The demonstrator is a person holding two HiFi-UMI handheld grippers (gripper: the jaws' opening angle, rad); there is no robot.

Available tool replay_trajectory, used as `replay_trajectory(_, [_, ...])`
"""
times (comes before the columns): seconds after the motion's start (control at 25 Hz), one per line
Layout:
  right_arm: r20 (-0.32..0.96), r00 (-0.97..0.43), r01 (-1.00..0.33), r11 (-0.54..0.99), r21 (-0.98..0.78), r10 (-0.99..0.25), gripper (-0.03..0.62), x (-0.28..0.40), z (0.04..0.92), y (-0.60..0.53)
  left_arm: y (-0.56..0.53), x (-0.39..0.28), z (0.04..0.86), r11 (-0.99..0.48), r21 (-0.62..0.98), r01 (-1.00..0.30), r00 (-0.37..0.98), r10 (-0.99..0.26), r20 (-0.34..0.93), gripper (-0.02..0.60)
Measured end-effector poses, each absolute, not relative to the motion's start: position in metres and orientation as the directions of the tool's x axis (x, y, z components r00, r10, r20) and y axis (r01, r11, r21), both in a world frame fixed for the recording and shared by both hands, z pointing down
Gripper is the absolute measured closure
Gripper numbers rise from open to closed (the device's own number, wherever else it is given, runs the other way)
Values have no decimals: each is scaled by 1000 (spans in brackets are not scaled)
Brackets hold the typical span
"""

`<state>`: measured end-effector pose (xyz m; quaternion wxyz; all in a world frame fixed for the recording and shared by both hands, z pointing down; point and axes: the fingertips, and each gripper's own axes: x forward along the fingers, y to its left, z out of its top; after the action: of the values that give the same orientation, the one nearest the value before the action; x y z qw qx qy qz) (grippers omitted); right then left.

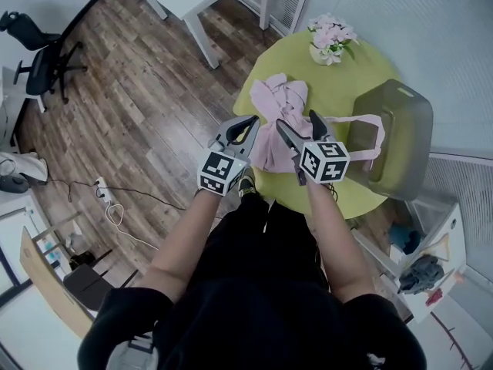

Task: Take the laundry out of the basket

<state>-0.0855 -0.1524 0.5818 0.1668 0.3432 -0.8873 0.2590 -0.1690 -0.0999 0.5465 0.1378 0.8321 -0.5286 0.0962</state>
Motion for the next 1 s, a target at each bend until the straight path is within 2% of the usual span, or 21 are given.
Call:
replay_trajectory(0.28, [247,-784,-611,778,-148,-569,140,-80,473,-113,-72,-153,469,-493,93,-865,501,-844,192,571])
replay_trajectory(0.48, [125,-799,-600,795,-90,-588,158,-71,415,-85,-52,-142,422,-542,68,-838,546,-828,126,571])
replay_trajectory(0.52, [102,-796,-604,794,-75,-596,178,-68,405,-80,-48,-140,415,-551,65,-832,554,-824,117,571])
replay_trajectory(0.56, [81,-793,-609,792,-51,-604,236,-66,395,-76,-45,-138,407,-558,62,-827,562,-820,107,571])
replay_trajectory(0.64, [43,-788,-615,788,1,-615,460,-63,376,-67,-39,-136,390,-571,59,-819,574,-815,79,571])
replay_trajectory(0.68, [31,-789,-613,790,17,-613,517,-63,369,-62,-37,-135,382,-575,62,-816,578,-814,59,571])
replay_trajectory(0.8, [23,-809,-588,809,16,-588,571,-66,357,-51,-32,-130,367,-586,73,-807,589,-808,16,571])
replay_trajectory(1.0, [29,-827,-561,828,-3,-561,571,-69,353,-46,-32,-124,359,-606,50,-794,607,-794,15,571])
